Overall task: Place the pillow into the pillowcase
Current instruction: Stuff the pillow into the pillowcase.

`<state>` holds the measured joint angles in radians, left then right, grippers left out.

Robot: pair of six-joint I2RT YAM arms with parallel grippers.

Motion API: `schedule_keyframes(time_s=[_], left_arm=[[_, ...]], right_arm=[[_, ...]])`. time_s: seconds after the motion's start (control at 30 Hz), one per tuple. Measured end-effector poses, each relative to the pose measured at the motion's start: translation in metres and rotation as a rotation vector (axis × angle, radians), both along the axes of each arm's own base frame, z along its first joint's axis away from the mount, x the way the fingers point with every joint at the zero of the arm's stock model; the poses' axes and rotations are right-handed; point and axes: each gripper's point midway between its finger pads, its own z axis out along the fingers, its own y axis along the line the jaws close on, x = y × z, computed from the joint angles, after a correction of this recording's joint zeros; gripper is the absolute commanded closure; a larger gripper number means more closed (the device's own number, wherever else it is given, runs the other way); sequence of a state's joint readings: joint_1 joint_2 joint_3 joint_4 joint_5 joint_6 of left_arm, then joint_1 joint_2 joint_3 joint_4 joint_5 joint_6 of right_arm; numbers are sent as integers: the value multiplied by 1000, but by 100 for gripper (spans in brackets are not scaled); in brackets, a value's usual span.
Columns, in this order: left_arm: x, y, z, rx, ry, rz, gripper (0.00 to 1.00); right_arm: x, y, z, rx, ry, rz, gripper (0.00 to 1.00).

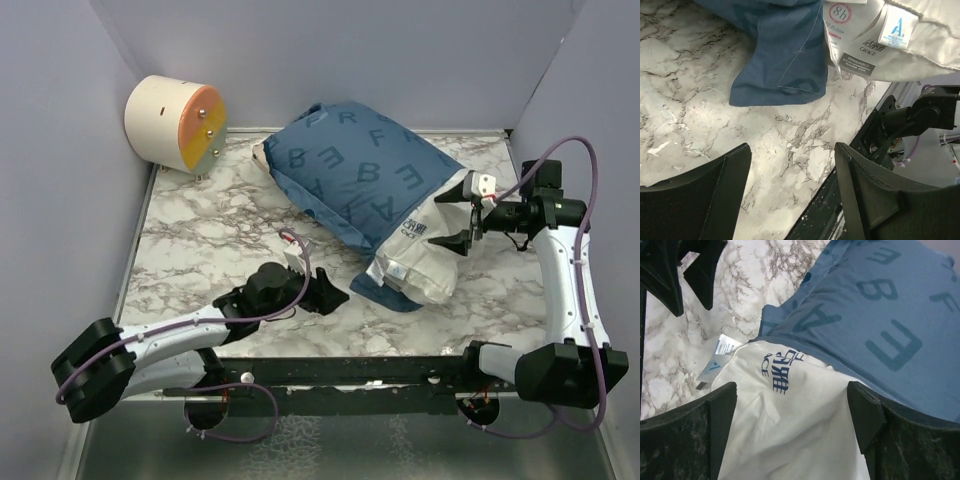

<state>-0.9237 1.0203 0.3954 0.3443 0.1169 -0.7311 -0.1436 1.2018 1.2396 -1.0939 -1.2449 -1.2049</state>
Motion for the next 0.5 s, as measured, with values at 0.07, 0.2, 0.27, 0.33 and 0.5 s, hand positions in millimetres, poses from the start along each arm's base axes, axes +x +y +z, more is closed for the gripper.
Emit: schedule_keyframes(time_s=[0.07, 0.2, 0.27, 0.33, 0.5], left_arm=[[-3, -3, -13, 9, -14, -9, 28], [7, -25, -11, -30, -117, -34, 26], [13, -34, -12, -47, -157, -41, 23], [20, -44, -14, -60, -186, -46, 20], [33, -78, -21, -85, -220, -67, 19]], right_arm=[[-10, 1, 4, -29, -47, 33, 0], [-37, 7, 10, -86, -172, 95, 0], [-49, 13, 11, -108, -210, 133, 0], [-57, 17, 6, -137, -223, 166, 0], [-57, 8, -42, -240, -123, 160, 1]])
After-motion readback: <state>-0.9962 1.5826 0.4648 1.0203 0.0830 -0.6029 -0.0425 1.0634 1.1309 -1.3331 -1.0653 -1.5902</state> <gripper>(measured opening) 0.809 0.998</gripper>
